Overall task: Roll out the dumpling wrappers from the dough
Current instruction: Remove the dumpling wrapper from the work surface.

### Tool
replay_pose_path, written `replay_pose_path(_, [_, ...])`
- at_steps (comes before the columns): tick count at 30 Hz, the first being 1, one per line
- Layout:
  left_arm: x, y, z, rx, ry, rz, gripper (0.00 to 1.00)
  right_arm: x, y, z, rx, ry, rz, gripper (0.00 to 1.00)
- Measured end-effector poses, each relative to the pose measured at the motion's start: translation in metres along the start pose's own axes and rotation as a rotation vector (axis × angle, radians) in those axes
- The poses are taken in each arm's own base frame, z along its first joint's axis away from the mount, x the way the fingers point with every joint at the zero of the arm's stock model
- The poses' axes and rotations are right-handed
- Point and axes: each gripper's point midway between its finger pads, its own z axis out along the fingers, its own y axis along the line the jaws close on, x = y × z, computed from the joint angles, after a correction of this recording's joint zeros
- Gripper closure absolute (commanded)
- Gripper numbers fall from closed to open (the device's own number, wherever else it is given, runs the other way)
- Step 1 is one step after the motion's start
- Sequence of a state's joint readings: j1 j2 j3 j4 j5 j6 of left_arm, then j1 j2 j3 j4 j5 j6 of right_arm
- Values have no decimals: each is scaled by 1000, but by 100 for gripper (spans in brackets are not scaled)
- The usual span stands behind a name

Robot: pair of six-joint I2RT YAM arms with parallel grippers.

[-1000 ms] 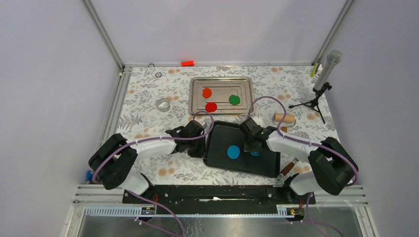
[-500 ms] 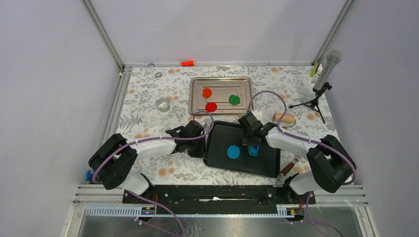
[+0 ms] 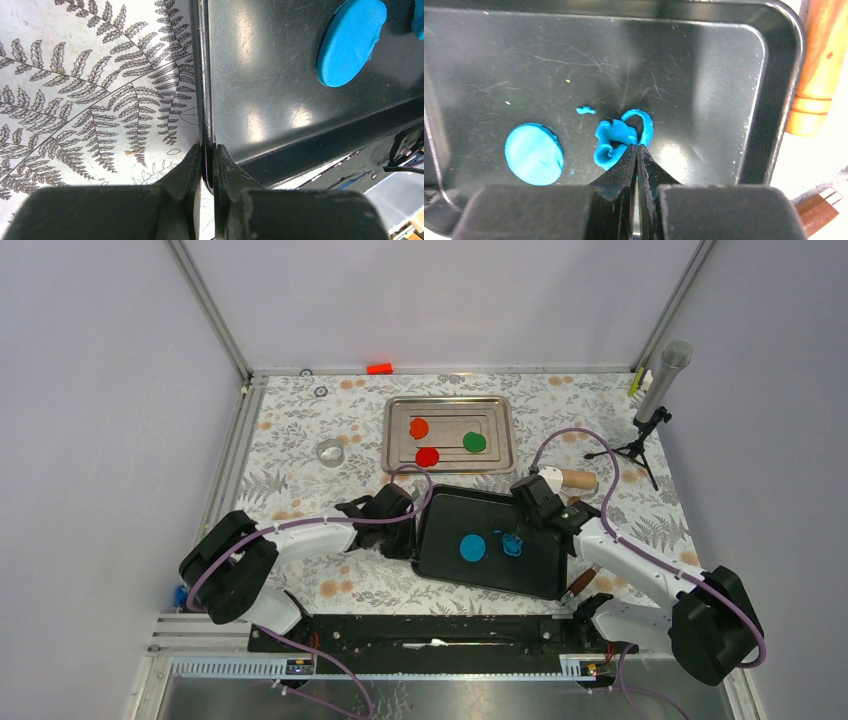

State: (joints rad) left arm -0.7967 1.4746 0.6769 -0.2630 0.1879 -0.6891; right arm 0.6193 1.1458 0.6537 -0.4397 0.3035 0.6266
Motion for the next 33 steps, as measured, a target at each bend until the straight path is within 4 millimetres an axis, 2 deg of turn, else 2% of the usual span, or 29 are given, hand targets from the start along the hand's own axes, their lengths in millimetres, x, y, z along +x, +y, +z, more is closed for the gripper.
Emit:
replay_pose_path(6, [0, 0, 0, 0, 0, 0, 100, 17, -12, 3, 50, 68, 13, 96])
replay_pose_path(15, [0, 0, 0, 0, 0, 0, 100, 52, -24, 22, 138, 204, 30, 97])
replay_pose_path(25, [0, 0, 0, 1, 0, 0, 100, 45, -3, 31, 64, 198, 49, 97])
replay_pose_path(33, [0, 0, 0, -1, 0, 0, 100, 15, 30, 55, 41, 167, 63, 98])
